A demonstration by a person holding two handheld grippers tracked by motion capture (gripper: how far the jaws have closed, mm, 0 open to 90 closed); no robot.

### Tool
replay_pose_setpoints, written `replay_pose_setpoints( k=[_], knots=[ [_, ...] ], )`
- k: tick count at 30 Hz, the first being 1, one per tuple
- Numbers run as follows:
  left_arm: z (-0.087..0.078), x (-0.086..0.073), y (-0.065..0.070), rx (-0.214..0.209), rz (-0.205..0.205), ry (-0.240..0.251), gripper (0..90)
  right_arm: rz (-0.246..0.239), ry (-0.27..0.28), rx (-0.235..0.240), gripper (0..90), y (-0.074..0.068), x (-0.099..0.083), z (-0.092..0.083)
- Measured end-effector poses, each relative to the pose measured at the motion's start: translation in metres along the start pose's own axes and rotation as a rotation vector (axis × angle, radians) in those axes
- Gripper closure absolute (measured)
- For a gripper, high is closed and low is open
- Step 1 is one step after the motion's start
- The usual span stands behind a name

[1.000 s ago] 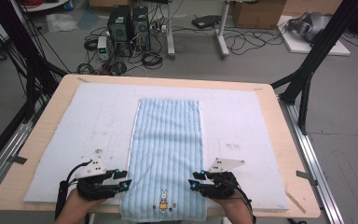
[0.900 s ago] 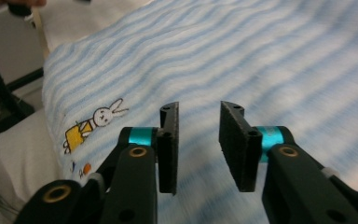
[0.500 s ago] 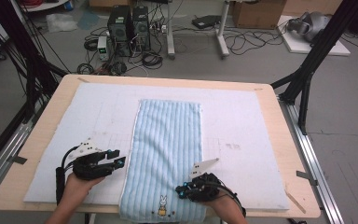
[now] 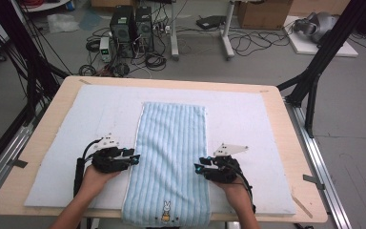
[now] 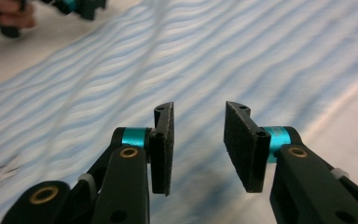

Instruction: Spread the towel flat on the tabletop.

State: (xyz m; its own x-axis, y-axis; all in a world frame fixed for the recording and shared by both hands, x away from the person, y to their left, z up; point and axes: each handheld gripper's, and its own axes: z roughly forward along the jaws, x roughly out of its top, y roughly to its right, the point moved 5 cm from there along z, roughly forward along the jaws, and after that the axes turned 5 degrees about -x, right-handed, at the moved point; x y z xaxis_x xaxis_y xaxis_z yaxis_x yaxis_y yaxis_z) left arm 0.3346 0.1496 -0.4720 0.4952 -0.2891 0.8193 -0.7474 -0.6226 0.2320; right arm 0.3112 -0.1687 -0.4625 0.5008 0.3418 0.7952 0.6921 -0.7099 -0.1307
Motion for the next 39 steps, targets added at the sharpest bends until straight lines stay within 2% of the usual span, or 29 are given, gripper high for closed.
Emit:
replay_pose_setpoints(
  k=[3, 5, 9, 13, 16, 17, 18, 19, 20, 22, 26, 28, 31, 32, 34, 36, 39],
  knots=[
    [0.006, -0.005, 0.002, -0.013, 0.013, -0.029, 67.8, 0.003, -0.003, -0.052, 63.6, 0.011, 0.004, 0.003],
    [0.008, -0.006, 0.005, -0.008, 0.053, -0.061, 68.9, -0.001, -0.011, -0.075, 63.5, 0.015, 0.005, 0.005],
    [0.005, -0.010, 0.010, 0.018, 0.113, -0.094, 85.6, -0.003, -0.013, -0.085, 63.1, 0.021, 0.006, 0.010],
    [-0.004, -0.014, 0.013, 0.016, 0.124, -0.117, 87.5, -0.001, -0.019, -0.094, 62.7, 0.024, 0.005, 0.011],
    [-0.007, -0.015, 0.012, 0.027, 0.113, -0.110, 85.3, 0.008, -0.019, -0.118, 62.1, 0.026, 0.006, 0.011],
    [-0.007, -0.014, 0.010, 0.043, 0.103, -0.100, 78.1, 0.011, -0.015, -0.128, 61.5, 0.028, 0.006, 0.012],
    [-0.008, -0.013, 0.007, 0.061, 0.067, -0.083, 68.0, 0.019, -0.009, -0.142, 60.4, 0.030, 0.008, 0.012],
    [-0.009, -0.012, 0.004, 0.062, 0.055, -0.073, 62.3, 0.032, 0.002, -0.164, 59.4, 0.034, 0.010, 0.013],
    [-0.011, -0.011, 0.001, 0.067, 0.030, -0.039, 60.6, 0.044, 0.008, -0.175, 59.4, 0.037, 0.011, 0.014],
    [-0.013, -0.008, -0.004, 0.075, 0.004, -0.006, 55.2, 0.065, 0.019, -0.198, 59.5, 0.042, 0.014, 0.015],
    [-0.015, 0.000, -0.013, 0.086, -0.011, 0.025, 54.7, 0.087, 0.013, -0.232, 60.8, 0.053, 0.019, 0.025],
    [-0.014, 0.002, -0.016, 0.088, -0.017, 0.027, 54.7, 0.093, -0.005, -0.227, 61.9, 0.055, 0.020, 0.033],
    [-0.010, 0.003, -0.021, 0.099, -0.025, 0.028, 54.7, 0.056, -0.063, -0.260, 71.6, 0.054, 0.016, 0.043],
    [-0.009, 0.005, -0.023, 0.106, -0.027, 0.040, 54.6, 0.036, -0.064, -0.272, 78.4, 0.055, 0.017, 0.042],
    [-0.009, 0.006, -0.027, 0.118, -0.033, 0.051, 54.3, -0.003, -0.086, -0.323, 84.1, 0.056, 0.018, 0.040],
    [-0.007, 0.010, -0.032, 0.133, -0.047, 0.054, 53.1, -0.002, -0.091, -0.337, 83.7, 0.059, 0.018, 0.039],
    [-0.004, 0.019, -0.039, 0.142, -0.064, 0.069, 50.5, 0.018, -0.092, -0.335, 76.0, 0.062, 0.019, 0.038]
  ],
)
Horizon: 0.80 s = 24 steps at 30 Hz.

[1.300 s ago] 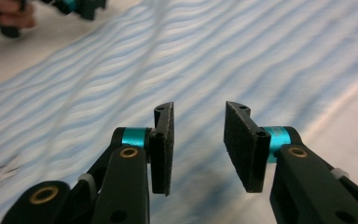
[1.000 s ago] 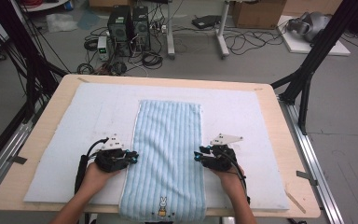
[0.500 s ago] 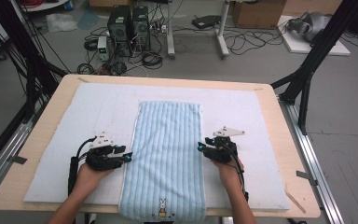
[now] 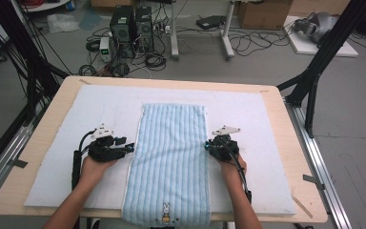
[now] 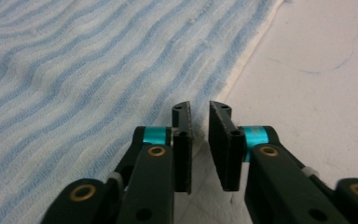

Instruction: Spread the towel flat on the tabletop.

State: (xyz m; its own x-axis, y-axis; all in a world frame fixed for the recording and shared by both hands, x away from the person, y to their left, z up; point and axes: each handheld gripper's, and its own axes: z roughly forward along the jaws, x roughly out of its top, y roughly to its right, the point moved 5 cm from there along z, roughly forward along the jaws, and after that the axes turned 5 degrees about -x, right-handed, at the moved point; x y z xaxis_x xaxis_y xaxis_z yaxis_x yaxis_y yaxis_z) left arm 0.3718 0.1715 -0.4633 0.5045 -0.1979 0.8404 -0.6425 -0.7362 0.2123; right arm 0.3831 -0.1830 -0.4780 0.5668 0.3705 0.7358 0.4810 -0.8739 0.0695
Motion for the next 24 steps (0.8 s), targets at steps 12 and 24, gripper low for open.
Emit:
replay_pose_setpoints(
  k=[12, 24],
  knots=[
    [0.044, 0.040, -0.029, 0.002, -0.056, 0.015, 51.2, 0.074, 0.090, 0.031, 59.5, 0.019, 0.005, -0.011],
    [0.082, 0.036, -0.030, 0.058, 0.037, -0.086, 56.2, 0.084, 0.103, 0.057, 53.3, 0.024, 0.003, -0.013]
  ],
)
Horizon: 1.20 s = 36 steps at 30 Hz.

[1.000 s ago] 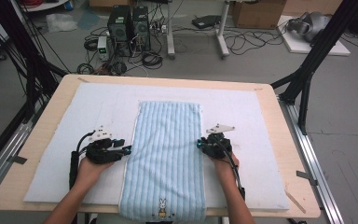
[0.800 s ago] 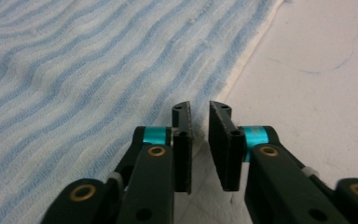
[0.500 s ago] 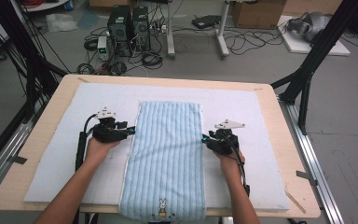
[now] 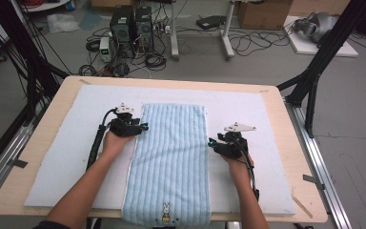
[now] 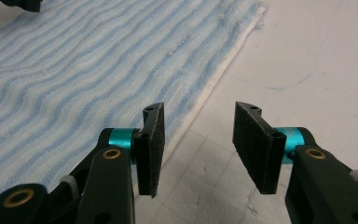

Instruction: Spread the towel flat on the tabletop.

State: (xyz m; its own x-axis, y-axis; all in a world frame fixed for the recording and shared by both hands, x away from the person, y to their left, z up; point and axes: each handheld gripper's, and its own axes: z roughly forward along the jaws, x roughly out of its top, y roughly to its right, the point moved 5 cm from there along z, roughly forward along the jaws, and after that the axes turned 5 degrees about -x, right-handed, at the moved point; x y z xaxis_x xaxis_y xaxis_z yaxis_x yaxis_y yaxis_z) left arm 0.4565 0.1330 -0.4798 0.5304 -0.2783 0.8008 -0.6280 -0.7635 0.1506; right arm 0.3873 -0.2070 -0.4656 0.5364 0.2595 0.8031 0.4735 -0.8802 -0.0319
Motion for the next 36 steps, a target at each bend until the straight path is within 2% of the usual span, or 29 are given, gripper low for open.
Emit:
replay_pose_setpoints(
  k=[2, 3, 4, 6, 9, 10, 11, 12, 13, 14, 16, 18, 20, 22, 24, 25, 26, 27, 30, 32, 34, 36],
  knots=[
    [0.001, 0.000, 0.002, 0.026, 0.047, -0.011, 67.3, 0.002, -0.001, -0.001, 53.2, 0.000, 0.000, 0.000],
    [0.001, 0.000, 0.001, 0.036, 0.074, -0.015, 80.5, 0.002, -0.002, -0.001, 53.2, 0.000, 0.000, -0.001],
    [0.000, 0.000, 0.001, 0.043, 0.071, -0.014, 84.7, -0.001, 0.000, 0.000, 53.2, 0.000, 0.000, 0.000],
    [-0.001, 0.000, -0.004, 0.077, 0.055, -0.010, 86.5, -0.002, 0.001, 0.000, 53.2, 0.000, 0.000, -0.001],
    [-0.002, 0.000, -0.009, 0.089, 0.032, -0.007, 86.3, -0.002, 0.000, -0.002, 53.2, 0.000, 0.000, -0.001],
    [-0.002, 0.000, -0.009, 0.092, 0.028, -0.005, 84.8, 0.000, -0.001, -0.003, 53.2, 0.000, 0.000, 0.000],
    [-0.002, 0.000, -0.009, 0.099, 0.020, -0.001, 78.4, 0.001, -0.004, -0.002, 53.1, -0.001, 0.000, 0.000],
    [-0.003, 0.000, -0.011, 0.100, 0.000, 0.001, 65.8, -0.007, -0.002, -0.003, 53.2, -0.001, 0.000, 0.001],
    [-0.004, 0.000, -0.013, 0.095, -0.021, 0.008, 57.5, -0.010, -0.001, -0.003, 53.5, -0.002, 0.000, 0.002],
    [-0.007, 0.000, -0.014, 0.094, -0.031, 0.010, 52.9, -0.015, -0.005, -0.008, 55.4, -0.003, 0.000, 0.003],
    [-0.011, 0.000, -0.017, 0.087, -0.060, 0.038, 48.7, -0.038, 0.013, -0.021, 67.4, -0.006, 0.002, 0.006],
    [-0.017, 0.001, -0.018, 0.067, -0.073, 0.066, 44.9, -0.050, 0.035, -0.002, 74.2, -0.012, 0.006, 0.010],
    [-0.021, 0.002, -0.017, 0.033, -0.088, 0.080, 39.0, -0.079, 0.007, 0.027, 76.0, -0.019, 0.007, 0.017],
    [-0.025, 0.005, -0.015, 0.011, -0.089, 0.103, 36.0, -0.128, -0.023, 0.028, 77.2, -0.025, 0.005, 0.024],
    [-0.029, 0.008, -0.014, 0.002, -0.090, 0.123, 32.8, -0.169, -0.067, -0.004, 78.1, -0.027, 0.002, 0.030],
    [-0.031, 0.009, -0.013, 0.001, -0.085, 0.129, 32.5, -0.162, -0.067, -0.007, 78.4, -0.026, 0.002, 0.030],
    [-0.032, 0.010, -0.012, 0.000, -0.082, 0.134, 32.2, -0.162, -0.068, -0.033, 79.7, -0.024, 0.004, 0.030],
    [-0.033, 0.010, -0.012, 0.000, -0.079, 0.136, 31.8, -0.174, -0.081, -0.071, 79.5, -0.022, 0.004, 0.029],
    [-0.035, 0.011, -0.011, -0.009, -0.077, 0.145, 31.2, -0.129, -0.073, -0.061, 75.9, -0.018, 0.004, 0.027],
    [-0.037, 0.010, -0.010, -0.012, -0.073, 0.170, 31.0, -0.113, -0.031, -0.044, 71.6, -0.016, 0.008, 0.021],
    [-0.038, 0.006, -0.011, -0.030, -0.076, 0.168, 29.8, -0.102, 0.010, -0.047, 66.3, -0.013, 0.012, 0.015],
    [-0.040, 0.003, -0.011, -0.040, -0.081, 0.180, 27.5, -0.092, 0.031, -0.046, 57.2, -0.009, 0.015, 0.009]
  ],
)
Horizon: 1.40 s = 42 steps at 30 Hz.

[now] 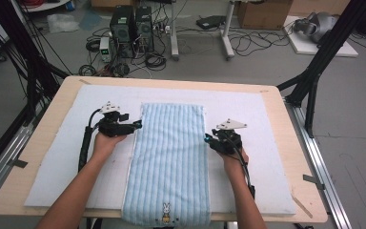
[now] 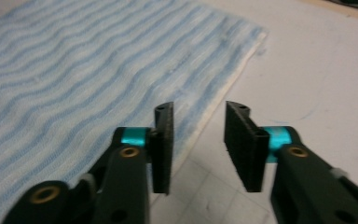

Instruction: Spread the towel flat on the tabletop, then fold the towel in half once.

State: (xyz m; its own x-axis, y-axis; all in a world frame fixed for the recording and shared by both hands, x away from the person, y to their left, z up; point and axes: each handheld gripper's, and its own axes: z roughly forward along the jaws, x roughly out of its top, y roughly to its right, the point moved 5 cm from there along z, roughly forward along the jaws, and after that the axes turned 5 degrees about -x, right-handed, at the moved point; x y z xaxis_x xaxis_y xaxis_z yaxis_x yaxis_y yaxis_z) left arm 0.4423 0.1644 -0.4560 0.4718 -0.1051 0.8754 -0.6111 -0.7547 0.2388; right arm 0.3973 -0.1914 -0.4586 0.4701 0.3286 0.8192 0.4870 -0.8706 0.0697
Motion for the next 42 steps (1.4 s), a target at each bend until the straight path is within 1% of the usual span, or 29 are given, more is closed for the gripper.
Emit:
replay_pose_setpoints(
  k=[1, 3, 4, 5, 7, 9, 10, 11, 12, 14, 16, 17, 19, 22, 24, 25, 27, 29, 32, 34, 35, 37, 39, 40, 42],
  knots=[
    [-0.002, -0.001, 0.000, -0.001, -0.004, 0.006, 25.5, 0.004, 0.006, -0.001, 50.3, 0.002, 0.001, -0.003],
    [-0.006, -0.001, 0.000, -0.021, -0.006, 0.016, 19.0, 0.011, 0.013, 0.001, 38.2, 0.008, 0.003, -0.009],
    [-0.008, -0.001, 0.000, -0.030, -0.004, 0.019, 18.2, 0.018, 0.017, -0.005, 35.0, 0.010, 0.004, -0.012],
    [-0.010, 0.001, 0.001, -0.035, 0.004, 0.034, 18.3, 0.017, 0.027, -0.011, 32.9, 0.012, 0.004, -0.014],
    [-0.014, 0.005, 0.002, -0.041, 0.004, 0.058, 18.3, 0.022, 0.055, -0.033, 28.1, 0.018, 0.006, -0.020],
    [-0.017, 0.007, 0.003, -0.038, 0.009, 0.075, 18.3, 0.020, 0.071, -0.043, 23.2, 0.022, 0.008, -0.024],
    [-0.018, 0.008, 0.003, -0.039, 0.008, 0.078, 18.3, 0.020, 0.077, -0.054, 17.0, 0.024, 0.009, -0.025],
    [-0.019, 0.008, 0.003, -0.042, 0.011, 0.079, 18.3, 0.024, 0.074, -0.062, 14.3, 0.026, 0.010, -0.025],
    [-0.019, 0.008, 0.004, -0.047, 0.011, 0.080, 18.3, 0.022, 0.081, -0.063, 14.0, 0.027, 0.010, -0.025],
    [-0.021, 0.009, 0.004, -0.045, 0.015, 0.082, 18.3, 0.013, 0.075, -0.056, 12.2, 0.027, 0.009, -0.025],
    [-0.023, 0.010, 0.005, -0.042, 0.025, 0.084, 18.3, 0.022, 0.068, -0.043, 12.0, 0.027, 0.008, -0.025],
    [-0.024, 0.010, 0.005, -0.043, 0.026, 0.082, 18.3, 0.025, 0.062, -0.042, 12.0, 0.027, 0.008, -0.025],
    [-0.025, 0.011, 0.006, -0.042, 0.028, 0.085, 18.3, 0.028, 0.058, -0.024, 12.0, 0.026, 0.007, -0.024],
    [-0.026, 0.011, 0.006, -0.050, 0.035, 0.090, 18.3, 0.023, 0.055, -0.012, 11.7, 0.025, 0.007, -0.024],
    [-0.026, 0.012, 0.006, -0.044, 0.027, 0.094, 18.3, 0.020, 0.053, -0.010, 11.7, 0.025, 0.007, -0.024],
    [-0.025, 0.012, 0.006, -0.040, 0.026, 0.093, 18.3, 0.029, 0.055, -0.007, 11.7, 0.025, 0.007, -0.025],
    [-0.025, 0.012, 0.006, -0.036, 0.027, 0.090, 18.3, 0.031, 0.057, -0.007, 11.7, 0.025, 0.007, -0.025],
    [-0.026, 0.013, 0.005, -0.032, 0.029, 0.105, 18.4, 0.032, 0.045, -0.008, 11.6, 0.025, 0.006, -0.024],
    [-0.027, 0.016, 0.001, -0.026, 0.013, 0.126, 18.5, 0.041, 0.023, -0.004, 11.6, 0.025, 0.004, -0.021],
    [-0.026, 0.016, -0.001, -0.025, 0.009, 0.122, 18.5, 0.042, 0.023, -0.003, 11.6, 0.025, 0.004, -0.020],
    [-0.025, 0.016, -0.002, -0.023, 0.000, 0.119, 18.5, 0.043, 0.023, -0.001, 11.6, 0.025, 0.004, -0.020],
    [-0.021, 0.015, -0.003, 0.002, 0.015, 0.086, 18.5, 0.047, 0.025, 0.012, 11.6, 0.024, 0.004, -0.019],
    [-0.017, 0.015, -0.003, -0.003, 0.020, 0.081, 18.5, 0.051, 0.032, 0.016, 11.6, 0.023, 0.005, -0.018],
    [-0.015, 0.016, -0.003, 0.004, 0.034, 0.074, 18.5, 0.048, 0.033, 0.015, 11.6, 0.024, 0.005, -0.017],
    [-0.010, 0.017, -0.002, 0.011, 0.043, 0.068, 18.6, 0.049, 0.030, 0.015, 11.6, 0.024, 0.004, -0.016]
  ],
)
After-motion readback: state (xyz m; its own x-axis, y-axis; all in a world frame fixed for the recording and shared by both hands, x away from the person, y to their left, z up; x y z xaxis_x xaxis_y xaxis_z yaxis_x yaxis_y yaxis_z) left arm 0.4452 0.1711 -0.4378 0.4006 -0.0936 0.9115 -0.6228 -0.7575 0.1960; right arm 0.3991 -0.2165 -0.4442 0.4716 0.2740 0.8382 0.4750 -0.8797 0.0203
